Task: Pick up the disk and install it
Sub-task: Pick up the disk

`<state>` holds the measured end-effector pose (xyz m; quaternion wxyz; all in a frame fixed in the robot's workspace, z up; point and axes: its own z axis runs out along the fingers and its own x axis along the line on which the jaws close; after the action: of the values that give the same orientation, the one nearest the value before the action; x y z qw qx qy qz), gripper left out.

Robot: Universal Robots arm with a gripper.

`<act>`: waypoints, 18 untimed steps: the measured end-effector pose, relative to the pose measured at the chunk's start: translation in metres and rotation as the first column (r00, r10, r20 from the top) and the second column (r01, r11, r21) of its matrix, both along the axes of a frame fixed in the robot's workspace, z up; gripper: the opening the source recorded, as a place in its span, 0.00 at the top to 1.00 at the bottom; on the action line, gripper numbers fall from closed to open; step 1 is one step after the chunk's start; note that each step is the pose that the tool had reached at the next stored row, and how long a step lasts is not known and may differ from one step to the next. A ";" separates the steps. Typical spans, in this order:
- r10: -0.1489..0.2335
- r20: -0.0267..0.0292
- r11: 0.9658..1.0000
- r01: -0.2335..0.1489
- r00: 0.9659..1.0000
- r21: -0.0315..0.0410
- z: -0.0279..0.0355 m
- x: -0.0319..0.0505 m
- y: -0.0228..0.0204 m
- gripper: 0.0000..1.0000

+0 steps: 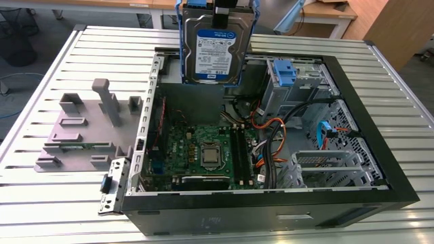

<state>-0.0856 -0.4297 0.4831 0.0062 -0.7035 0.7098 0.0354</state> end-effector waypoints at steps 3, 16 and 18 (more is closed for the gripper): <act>0.000 0.000 1.000 0.000 1.000 0.000 0.0001 0.0001 -0.0012 0.65; 0.000 0.000 1.000 0.000 1.000 0.000 0.0000 0.0000 -0.0052 0.65; 0.000 0.000 1.000 0.000 1.000 0.000 0.0001 0.0001 -0.0058 0.65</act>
<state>-0.0855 -0.4355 0.4832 0.0061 -0.7035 0.7098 0.0353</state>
